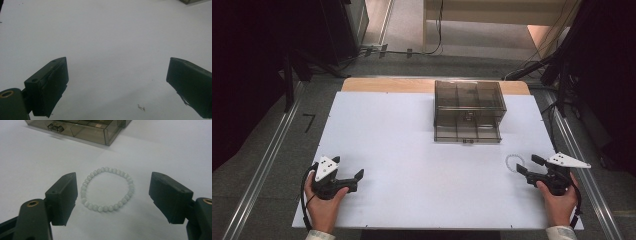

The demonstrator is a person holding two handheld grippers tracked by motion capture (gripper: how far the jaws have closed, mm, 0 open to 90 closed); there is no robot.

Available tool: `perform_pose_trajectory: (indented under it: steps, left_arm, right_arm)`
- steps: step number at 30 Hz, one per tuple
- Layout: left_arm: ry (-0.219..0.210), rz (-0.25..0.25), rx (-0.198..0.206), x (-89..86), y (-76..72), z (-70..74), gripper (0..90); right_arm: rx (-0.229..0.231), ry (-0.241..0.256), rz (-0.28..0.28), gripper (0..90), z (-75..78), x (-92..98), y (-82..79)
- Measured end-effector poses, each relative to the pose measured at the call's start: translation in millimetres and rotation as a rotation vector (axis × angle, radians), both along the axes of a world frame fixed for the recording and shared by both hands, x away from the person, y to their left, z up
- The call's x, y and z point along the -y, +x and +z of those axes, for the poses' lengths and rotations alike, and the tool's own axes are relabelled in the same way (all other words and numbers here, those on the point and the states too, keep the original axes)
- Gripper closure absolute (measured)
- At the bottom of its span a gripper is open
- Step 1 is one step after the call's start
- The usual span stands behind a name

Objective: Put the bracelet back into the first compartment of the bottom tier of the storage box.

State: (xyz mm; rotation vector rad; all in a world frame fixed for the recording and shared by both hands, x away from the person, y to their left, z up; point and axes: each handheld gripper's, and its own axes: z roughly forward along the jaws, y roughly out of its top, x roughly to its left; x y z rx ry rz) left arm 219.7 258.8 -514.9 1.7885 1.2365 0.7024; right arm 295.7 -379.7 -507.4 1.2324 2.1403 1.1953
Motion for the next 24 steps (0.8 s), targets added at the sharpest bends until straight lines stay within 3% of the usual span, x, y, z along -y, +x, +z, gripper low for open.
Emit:
perform_pose_trajectory:
  steps: [15,24]
  left_arm:
    - [-0.009,0.002,0.008,-0.8,-0.9,0.1,4.7]
    - [-0.011,-0.003,0.009,-1.2,-0.9,0.2,4.7]
  right_arm:
    - [-0.007,-0.013,-0.008,22.9,-0.2,-1.0,1.2]
    - [-0.018,-0.042,-0.039,30.2,-0.2,-3.3,2.4]
